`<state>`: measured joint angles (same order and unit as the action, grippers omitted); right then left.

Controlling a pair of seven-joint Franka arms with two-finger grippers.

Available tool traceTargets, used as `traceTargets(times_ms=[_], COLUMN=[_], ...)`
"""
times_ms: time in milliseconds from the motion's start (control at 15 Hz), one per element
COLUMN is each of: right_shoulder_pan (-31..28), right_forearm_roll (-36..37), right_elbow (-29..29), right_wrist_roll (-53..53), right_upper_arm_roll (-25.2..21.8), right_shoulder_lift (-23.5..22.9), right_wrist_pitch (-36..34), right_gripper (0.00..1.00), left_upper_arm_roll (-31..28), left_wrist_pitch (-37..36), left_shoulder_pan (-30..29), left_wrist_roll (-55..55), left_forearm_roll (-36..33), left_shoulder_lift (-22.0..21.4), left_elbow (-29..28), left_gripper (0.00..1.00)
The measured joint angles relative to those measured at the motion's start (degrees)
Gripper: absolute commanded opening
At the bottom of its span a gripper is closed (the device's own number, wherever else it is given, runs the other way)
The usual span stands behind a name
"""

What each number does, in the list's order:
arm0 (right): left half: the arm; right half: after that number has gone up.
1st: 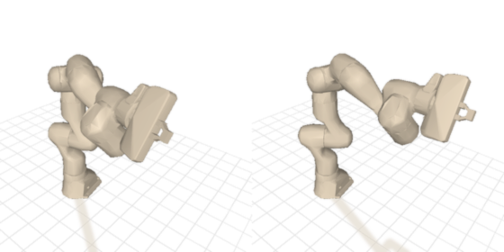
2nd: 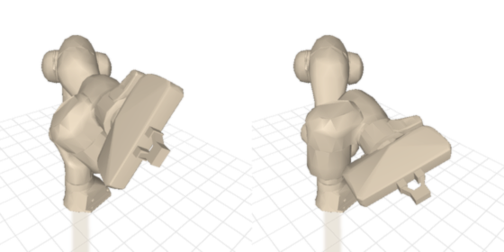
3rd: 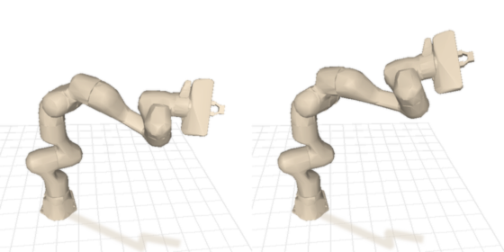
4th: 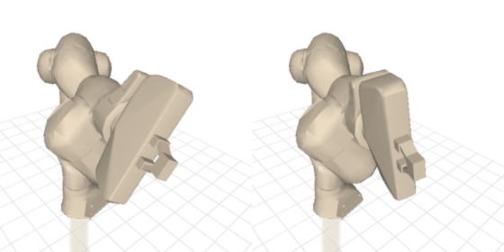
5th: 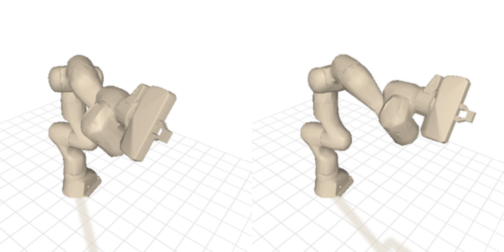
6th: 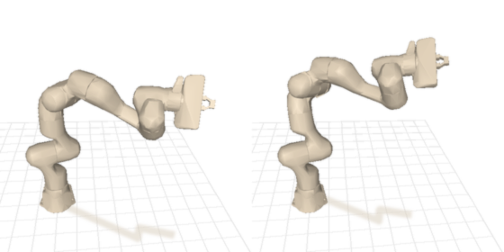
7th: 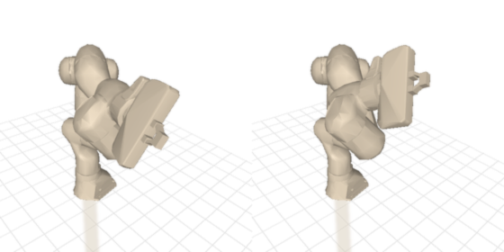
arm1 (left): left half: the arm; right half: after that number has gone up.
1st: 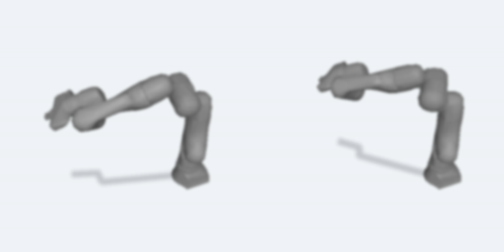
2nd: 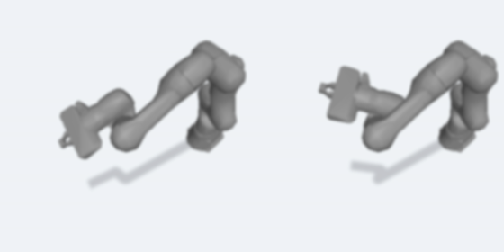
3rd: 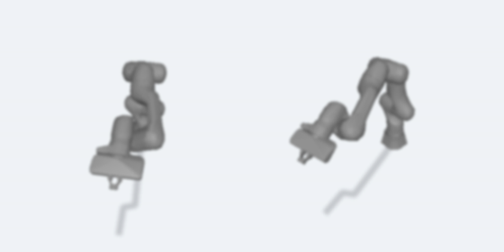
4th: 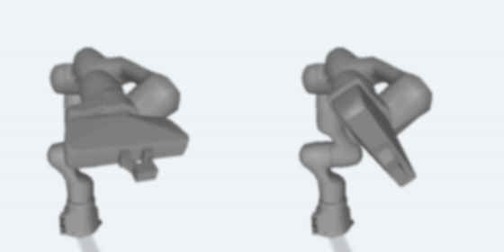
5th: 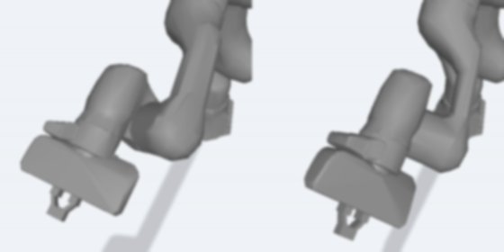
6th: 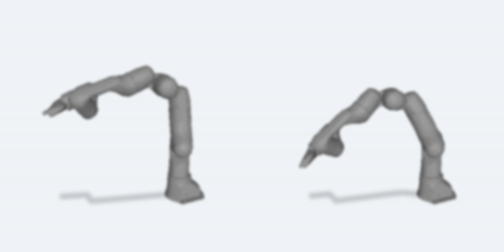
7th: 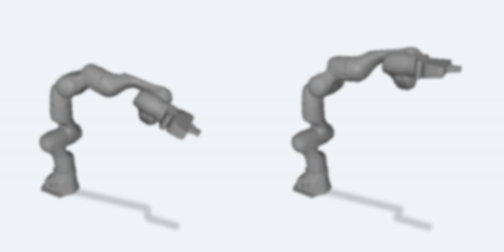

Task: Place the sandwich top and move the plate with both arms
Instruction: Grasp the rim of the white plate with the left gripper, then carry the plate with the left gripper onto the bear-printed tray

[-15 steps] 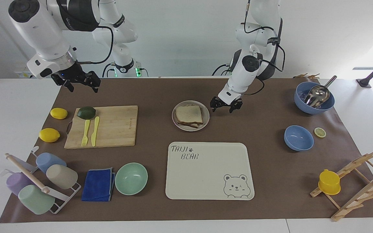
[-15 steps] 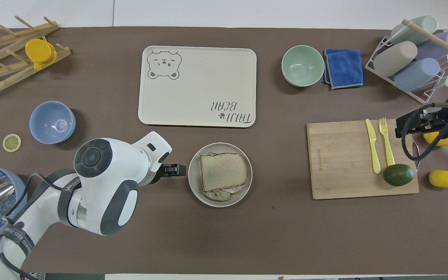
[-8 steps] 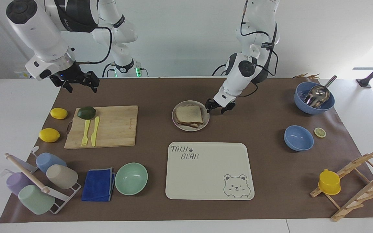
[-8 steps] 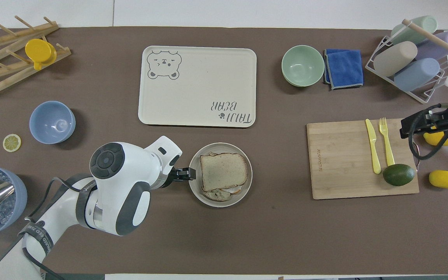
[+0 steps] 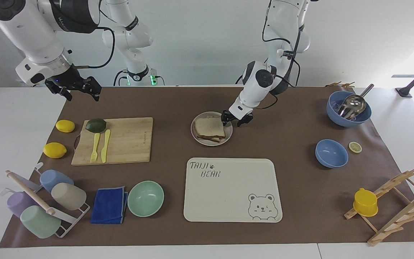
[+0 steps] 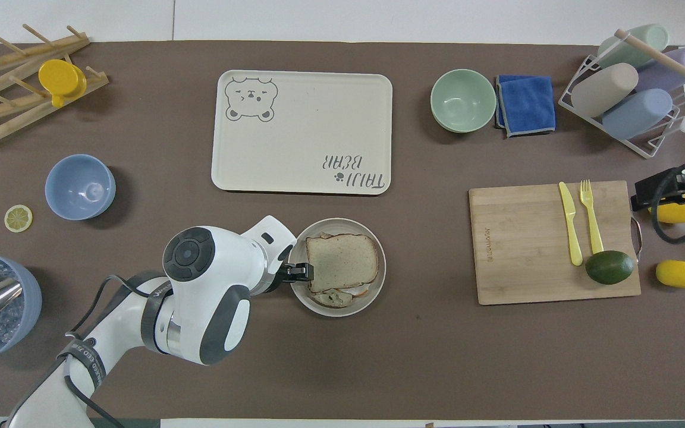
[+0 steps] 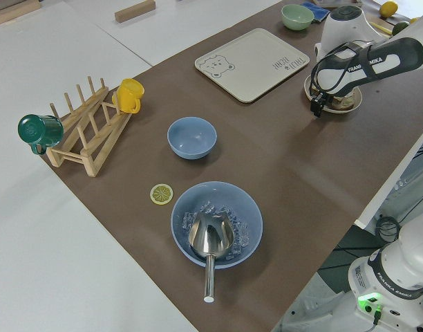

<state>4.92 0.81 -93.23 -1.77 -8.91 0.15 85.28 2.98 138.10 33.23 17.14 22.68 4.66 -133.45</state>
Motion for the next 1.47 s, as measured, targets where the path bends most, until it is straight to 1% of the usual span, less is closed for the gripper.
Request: traceTargets(times_ms=[200, 333, 400, 467, 533, 600, 1000, 1133, 1267, 1400, 1467], right_shoulder_pan=[-0.03, -0.05, -0.04, -0.04, -0.03, -0.02, 0.49, 0.56, 0.56, 0.56, 0.56], right_forearm_roll=[0.0, 0.0, 0.0, 0.0, 0.0, 0.0, 0.0, 0.0, 0.0, 0.0, 0.0], right_elbow=[0.05, 0.12, 0.18, 0.23, 0.27, 0.27, 0.27, 0.27, 0.27, 0.27, 0.27], right_wrist_roll=[0.0, 0.0, 0.0, 0.0, 0.0, 0.0, 0.0, 0.0, 0.0, 0.0, 0.0], right_upper_arm_roll=[0.0, -0.04, -0.04, -0.04, -0.03, -0.03, 0.15, 0.15, 0.15, 0.15, 0.15], right_shoulder_lift=[0.04, 0.17, 0.25, 0.31, 0.36, 0.37, 0.38, 0.38, 0.38, 0.38, 0.38], right_wrist_pitch=[0.0, 0.0, 0.0, 0.0, 0.0, 0.0, 0.0, 0.0, 0.0, 0.0, 0.0], right_gripper=[1.0, 1.0, 1.0, 1.0, 1.0, 1.0, 1.0, 1.0, 1.0, 1.0, 1.0], left_upper_arm_roll=[-0.08, -0.07, -0.06, -0.04, -0.04, 0.01, -0.47, -0.68, -0.91, -1.25, -1.36], left_wrist_pitch=[0.03, 0.04, 0.04, 0.06, 0.18, 0.32, 0.22, -3.46, -11.22, -18.59, -20.77], left_shoulder_pan=[0.01, 0.1, 0.3, 0.59, 0.9, 1.07, 0.08, -2.17, -6.2, -10.35, -12.02], left_wrist_roll=[0.0, 0.0, 0.0, 0.0, 0.0, 0.0, 0.0, 0.0, -0.14, -1.09, -1.34], left_forearm_roll=[0.0, 0.01, 0.01, 0.01, 0.01, 0.01, 0.78, 0.84, 0.82, 0.8, 0.72], left_shoulder_lift=[0.02, 0.04, 0.11, 0.3, 0.6, 0.92, 0.96, 0.75, 0.64, 1.53, 2.58], left_elbow=[0.0, 0.0, -0.01, -0.02, -0.03, -0.03, 0.67, 3.01, 8.92, 17.15, 21.24], left_gripper=[0.57, 0.41, 0.31, 0.19, 0.03, 0.0, 0.0, 0.0, 0.0, 0.0, 0.0])
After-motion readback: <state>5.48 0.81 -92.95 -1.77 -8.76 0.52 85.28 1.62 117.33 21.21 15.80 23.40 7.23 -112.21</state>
